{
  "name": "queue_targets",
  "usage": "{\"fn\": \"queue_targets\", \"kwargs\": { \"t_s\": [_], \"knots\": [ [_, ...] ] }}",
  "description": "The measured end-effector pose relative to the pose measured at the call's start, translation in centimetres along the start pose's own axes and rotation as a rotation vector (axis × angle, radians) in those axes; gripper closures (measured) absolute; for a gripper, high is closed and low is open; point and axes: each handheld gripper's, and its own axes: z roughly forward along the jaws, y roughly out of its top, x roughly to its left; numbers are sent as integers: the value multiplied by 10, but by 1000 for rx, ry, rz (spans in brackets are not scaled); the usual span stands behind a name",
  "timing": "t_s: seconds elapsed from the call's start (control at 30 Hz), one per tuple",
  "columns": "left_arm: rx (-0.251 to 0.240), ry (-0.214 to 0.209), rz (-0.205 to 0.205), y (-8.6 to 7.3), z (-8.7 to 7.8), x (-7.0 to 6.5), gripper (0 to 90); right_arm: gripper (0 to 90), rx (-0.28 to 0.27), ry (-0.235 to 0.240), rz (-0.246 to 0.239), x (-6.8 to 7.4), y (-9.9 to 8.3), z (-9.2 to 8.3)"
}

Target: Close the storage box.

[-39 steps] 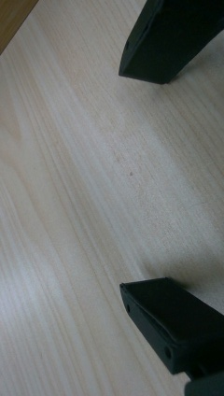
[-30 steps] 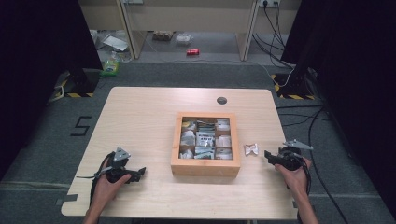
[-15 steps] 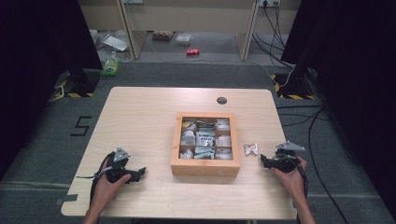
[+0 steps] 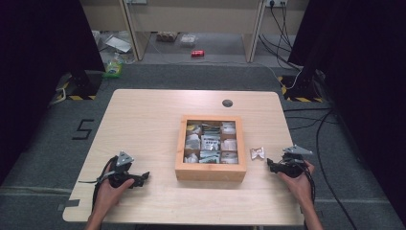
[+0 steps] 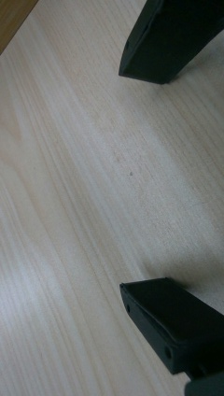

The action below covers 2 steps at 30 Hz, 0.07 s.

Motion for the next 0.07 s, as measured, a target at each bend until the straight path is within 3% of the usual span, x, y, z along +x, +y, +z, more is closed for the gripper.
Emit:
{"fn": "queue_targets", "kwargs": {
  "t_s": [0.07],
  "knots": [
    [0, 0, 0, 0, 0, 0, 0, 192, 0, 0, 0, 0, 0, 0]
  ]
}}
